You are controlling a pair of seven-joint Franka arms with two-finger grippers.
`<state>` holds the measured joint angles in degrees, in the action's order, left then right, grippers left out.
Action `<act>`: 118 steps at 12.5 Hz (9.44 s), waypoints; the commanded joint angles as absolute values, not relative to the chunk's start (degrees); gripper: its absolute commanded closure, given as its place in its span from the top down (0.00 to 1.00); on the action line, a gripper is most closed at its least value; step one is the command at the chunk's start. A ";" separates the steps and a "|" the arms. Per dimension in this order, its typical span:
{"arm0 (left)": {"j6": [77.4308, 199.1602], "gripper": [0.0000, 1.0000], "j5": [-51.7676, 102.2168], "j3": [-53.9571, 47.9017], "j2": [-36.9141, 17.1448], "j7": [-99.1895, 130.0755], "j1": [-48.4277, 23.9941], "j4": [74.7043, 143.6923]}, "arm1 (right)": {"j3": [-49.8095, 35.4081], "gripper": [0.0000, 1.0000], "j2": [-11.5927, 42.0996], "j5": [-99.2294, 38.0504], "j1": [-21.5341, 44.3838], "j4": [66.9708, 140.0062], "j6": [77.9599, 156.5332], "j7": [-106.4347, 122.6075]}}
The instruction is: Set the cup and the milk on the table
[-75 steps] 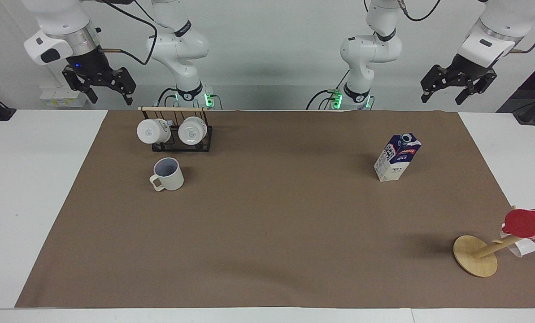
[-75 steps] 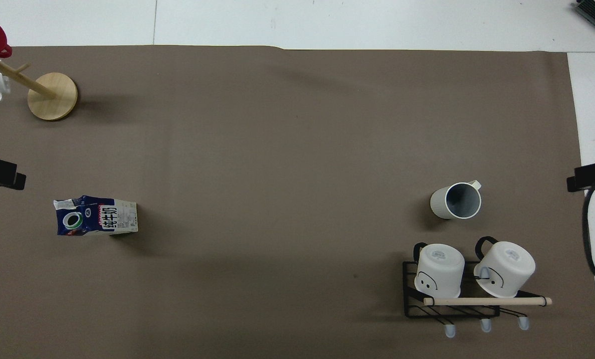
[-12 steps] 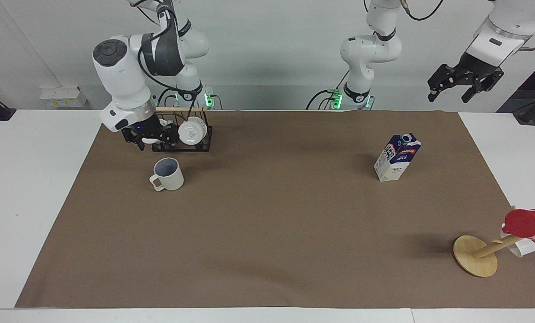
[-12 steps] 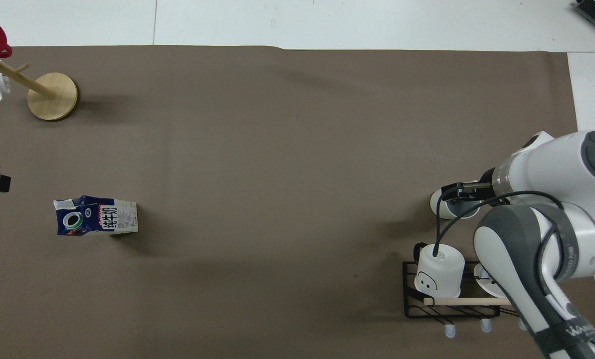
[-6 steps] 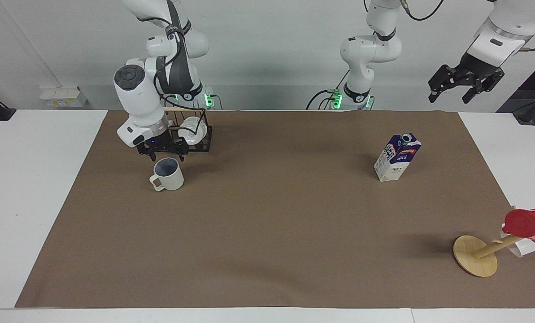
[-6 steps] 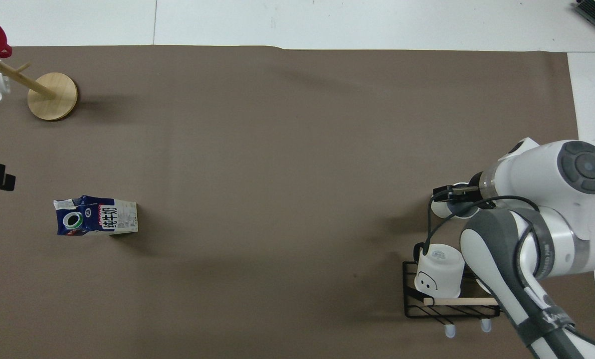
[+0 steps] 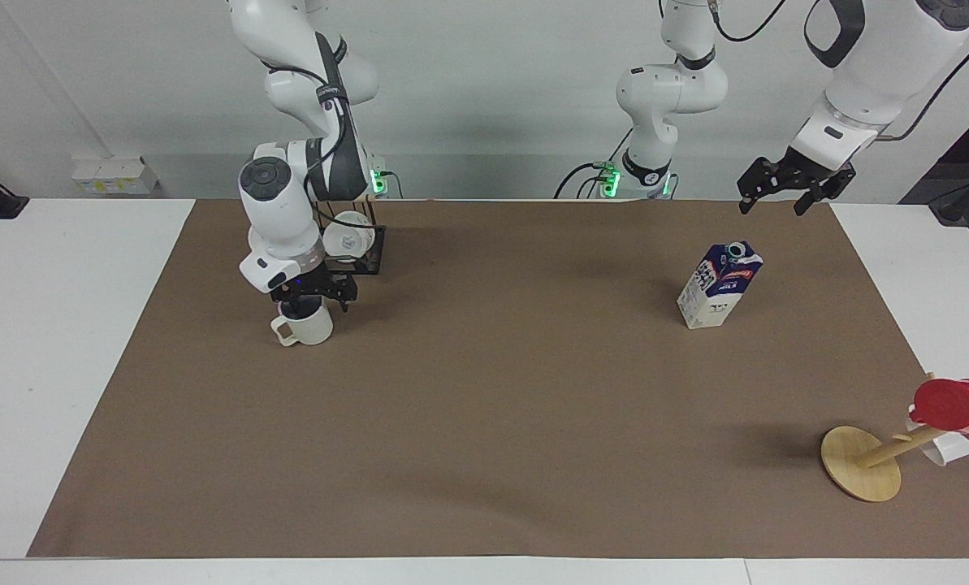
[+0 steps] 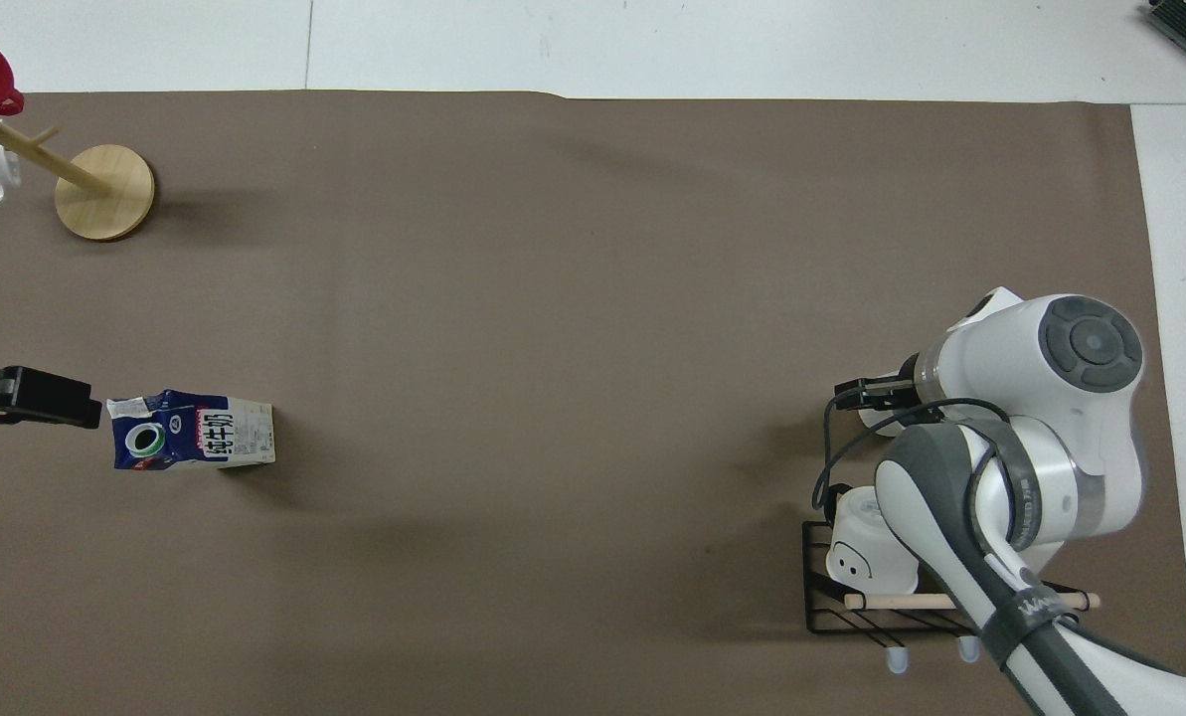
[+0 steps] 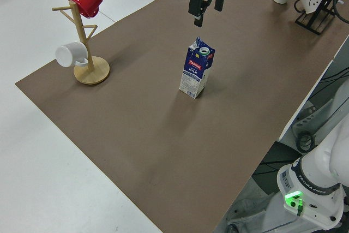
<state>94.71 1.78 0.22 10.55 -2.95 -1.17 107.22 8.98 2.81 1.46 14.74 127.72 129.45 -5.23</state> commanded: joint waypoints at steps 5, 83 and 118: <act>96.59 1.00 0.97 0.17 13.09 -3.43 -1.67 110.04 | 8.96 0.90 2.37 1.14 14.07 129.02 133.42 -5.45; 122.34 0.39 1.67 -0.18 6.15 38.14 -35.95 120.85 | 9.67 1.00 -5.36 1.58 15.58 107.40 97.92 -12.50; 85.19 1.00 0.88 1.93 9.94 -0.67 -3.88 95.29 | 7.65 1.00 -4.66 2.72 6.07 89.03 85.08 -0.88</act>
<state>89.71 1.70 2.50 12.55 3.71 -5.70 99.71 7.86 -5.01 2.65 6.55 89.74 84.63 -1.90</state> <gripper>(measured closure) 0.000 0.000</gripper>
